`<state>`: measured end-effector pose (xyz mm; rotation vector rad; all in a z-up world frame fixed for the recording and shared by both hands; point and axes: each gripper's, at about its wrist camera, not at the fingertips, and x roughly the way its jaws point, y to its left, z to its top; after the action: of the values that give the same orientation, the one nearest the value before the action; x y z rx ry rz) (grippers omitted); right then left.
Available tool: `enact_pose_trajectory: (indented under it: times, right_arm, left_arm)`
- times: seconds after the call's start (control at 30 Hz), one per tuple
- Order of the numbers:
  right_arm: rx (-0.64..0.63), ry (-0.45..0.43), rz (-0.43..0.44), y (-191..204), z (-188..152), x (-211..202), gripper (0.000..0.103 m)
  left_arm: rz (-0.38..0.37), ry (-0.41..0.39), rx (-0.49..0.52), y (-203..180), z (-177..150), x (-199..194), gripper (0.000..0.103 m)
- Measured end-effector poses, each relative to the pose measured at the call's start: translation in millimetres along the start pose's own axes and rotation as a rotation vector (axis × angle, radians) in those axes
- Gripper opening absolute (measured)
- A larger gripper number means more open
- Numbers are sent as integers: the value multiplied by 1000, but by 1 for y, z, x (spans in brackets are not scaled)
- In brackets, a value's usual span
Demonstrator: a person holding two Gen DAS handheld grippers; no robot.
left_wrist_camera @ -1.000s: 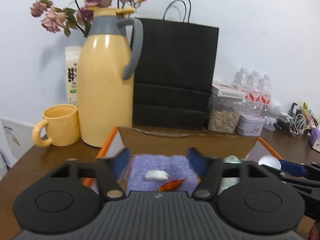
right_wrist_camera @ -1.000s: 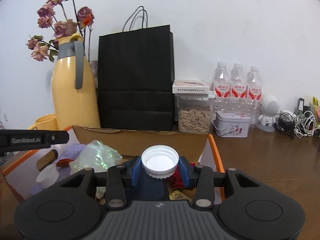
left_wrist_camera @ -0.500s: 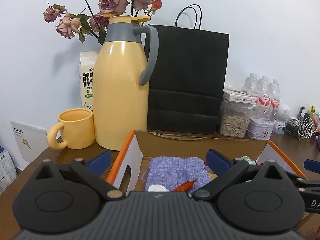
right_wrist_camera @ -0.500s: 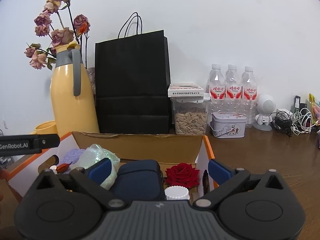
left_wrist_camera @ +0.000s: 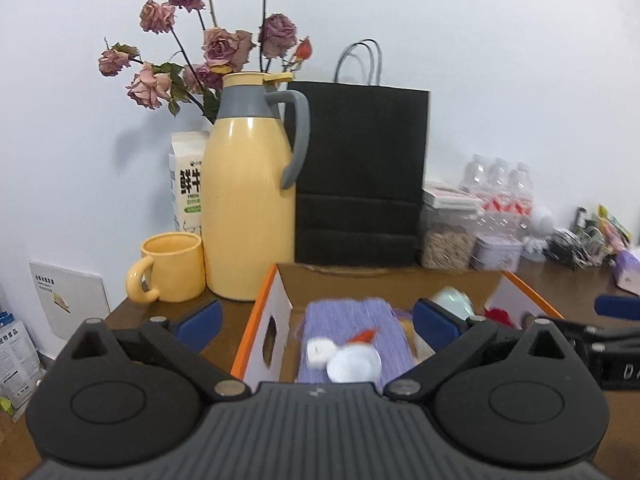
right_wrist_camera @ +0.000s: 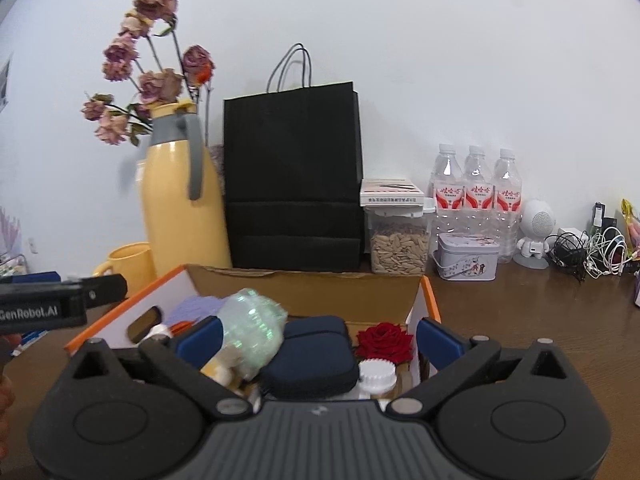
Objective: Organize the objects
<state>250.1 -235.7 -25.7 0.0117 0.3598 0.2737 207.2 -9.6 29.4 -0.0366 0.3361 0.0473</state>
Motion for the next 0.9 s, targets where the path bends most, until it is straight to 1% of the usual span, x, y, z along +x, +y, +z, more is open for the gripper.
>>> enact_pose_trajectory:
  times: [0.13, 0.3, 0.5, 0.73, 0.9]
  right_arm:
    - [-4, 16, 3, 6, -5, -28, 103]
    - [-8, 56, -1, 12, -19, -59, 103]
    - [-1, 108, 6, 22, -38, -90, 103]
    - [8, 152, 22, 31, -57, -113, 103]
    - [11, 161, 24, 36, -60, -122, 103]
  left_arm:
    - [-19, 28, 24, 1, -10, -28, 103]
    - [-34, 96, 35, 4, -28, -56, 103]
    - [-25, 141, 24, 12, -46, -85, 103]
    - [-31, 174, 10, 19, -62, -108, 103]
    - [-37, 198, 11, 20, -71, -117, 103]
